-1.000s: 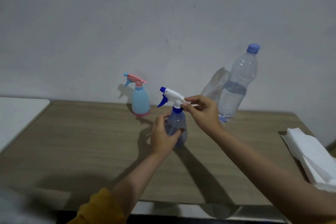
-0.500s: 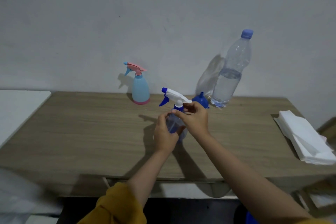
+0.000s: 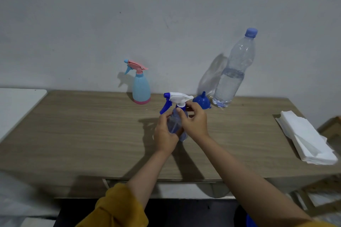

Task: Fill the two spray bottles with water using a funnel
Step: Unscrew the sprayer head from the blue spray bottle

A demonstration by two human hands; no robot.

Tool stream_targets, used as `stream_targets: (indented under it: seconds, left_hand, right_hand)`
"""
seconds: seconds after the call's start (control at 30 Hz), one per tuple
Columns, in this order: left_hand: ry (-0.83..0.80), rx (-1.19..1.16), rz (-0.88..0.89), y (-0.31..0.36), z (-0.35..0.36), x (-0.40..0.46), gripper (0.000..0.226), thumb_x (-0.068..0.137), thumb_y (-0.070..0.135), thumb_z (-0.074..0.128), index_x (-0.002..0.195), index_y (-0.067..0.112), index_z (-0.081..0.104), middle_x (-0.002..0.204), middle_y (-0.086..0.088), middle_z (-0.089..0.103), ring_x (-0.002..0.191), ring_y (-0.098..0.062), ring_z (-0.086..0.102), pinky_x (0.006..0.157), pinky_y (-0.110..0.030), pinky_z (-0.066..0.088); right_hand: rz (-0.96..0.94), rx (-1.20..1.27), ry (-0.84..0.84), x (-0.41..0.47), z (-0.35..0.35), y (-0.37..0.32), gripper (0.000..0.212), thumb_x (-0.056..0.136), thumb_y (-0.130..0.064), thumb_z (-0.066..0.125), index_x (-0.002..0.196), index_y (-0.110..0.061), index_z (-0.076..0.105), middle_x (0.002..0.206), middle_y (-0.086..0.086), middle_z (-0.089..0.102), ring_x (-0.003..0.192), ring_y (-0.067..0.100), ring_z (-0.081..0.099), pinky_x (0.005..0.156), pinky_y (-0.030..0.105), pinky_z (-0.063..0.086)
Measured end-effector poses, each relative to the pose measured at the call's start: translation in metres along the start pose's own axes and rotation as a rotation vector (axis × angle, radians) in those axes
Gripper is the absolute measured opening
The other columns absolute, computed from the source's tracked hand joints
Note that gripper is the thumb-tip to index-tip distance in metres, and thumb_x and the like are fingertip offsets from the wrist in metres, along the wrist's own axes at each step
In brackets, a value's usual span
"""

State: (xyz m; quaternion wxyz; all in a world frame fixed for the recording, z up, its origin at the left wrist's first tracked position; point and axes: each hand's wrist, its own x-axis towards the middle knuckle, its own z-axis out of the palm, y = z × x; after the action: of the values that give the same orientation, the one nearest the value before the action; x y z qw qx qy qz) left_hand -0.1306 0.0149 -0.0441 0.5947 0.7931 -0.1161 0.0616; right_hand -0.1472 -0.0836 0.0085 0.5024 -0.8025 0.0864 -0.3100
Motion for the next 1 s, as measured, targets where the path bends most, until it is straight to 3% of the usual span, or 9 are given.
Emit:
stream_targets:
  seconds: [0.17,0.3,0.47,0.63,0.83,0.93,1.0]
  left_hand:
    - [-0.035,0.038,-0.011,0.007,-0.003,0.001,0.059,0.071,0.008,0.075,0.120,0.026,0.049,0.113,0.006,0.061,0.104,-0.010,0.059,0.083,-0.038,0.056]
    - [-0.079,0.055,-0.033,0.013,-0.008,0.005,0.056,0.074,0.007,0.073,0.120,0.024,0.048,0.112,0.010,0.057,0.102,-0.008,0.056,0.081,-0.031,0.055]
    - [-0.126,0.128,-0.024,0.021,-0.014,0.011,0.038,0.083,0.020,0.068,0.114,0.025,0.047,0.112,0.006,0.057,0.102,-0.011,0.058,0.077,-0.032,0.057]
    - [-0.143,0.161,-0.003,0.026,-0.015,0.010,0.045,0.077,0.014,0.074,0.112,0.024,0.048,0.113,0.004,0.057,0.099,-0.008,0.055,0.073,-0.022,0.051]
    - [-0.130,0.166,0.005,0.029,-0.014,0.008,0.041,0.081,0.018,0.070,0.116,0.019,0.048,0.114,0.001,0.058,0.103,-0.014,0.059,0.080,-0.032,0.057]
    - [-0.137,0.164,-0.004,0.030,-0.015,0.006,0.043,0.080,0.016,0.069,0.117,0.020,0.048,0.116,0.000,0.058,0.107,-0.015,0.059,0.083,-0.036,0.057]
    - [-0.142,0.163,-0.022,0.029,-0.016,0.006,0.049,0.078,0.015,0.072,0.120,0.022,0.047,0.118,0.001,0.058,0.108,-0.016,0.059,0.083,-0.038,0.057]
  right_hand:
    - [0.116,0.052,0.010,0.000,-0.001,-0.007,0.047,0.068,-0.026,0.085,0.101,-0.021,0.052,0.094,-0.011,0.060,0.089,0.000,0.060,0.072,0.009,0.049]
    - [0.104,0.074,0.112,0.000,0.002,-0.007,0.042,0.070,-0.018,0.084,0.098,-0.018,0.052,0.090,-0.013,0.061,0.084,0.004,0.062,0.069,0.013,0.050]
    - [0.105,0.103,0.062,-0.004,-0.001,-0.003,0.039,0.078,-0.008,0.075,0.109,-0.013,0.052,0.099,-0.007,0.063,0.093,0.005,0.062,0.074,0.014,0.049]
    - [0.150,0.091,0.062,0.000,-0.004,-0.010,0.049,0.067,-0.024,0.086,0.102,-0.015,0.054,0.091,-0.013,0.061,0.082,0.000,0.060,0.068,0.011,0.049]
    - [0.167,0.145,0.027,0.003,-0.007,-0.005,0.048,0.075,-0.006,0.078,0.112,-0.014,0.049,0.094,-0.011,0.064,0.086,0.000,0.062,0.069,0.012,0.048]
    - [0.144,0.107,-0.003,0.003,-0.008,-0.008,0.060,0.071,-0.015,0.082,0.119,-0.014,0.048,0.104,-0.008,0.060,0.093,0.003,0.061,0.073,0.015,0.051]
    - [0.175,0.102,0.027,0.006,-0.007,-0.011,0.072,0.066,-0.019,0.086,0.125,-0.017,0.044,0.097,-0.006,0.059,0.086,0.010,0.063,0.074,0.021,0.054]
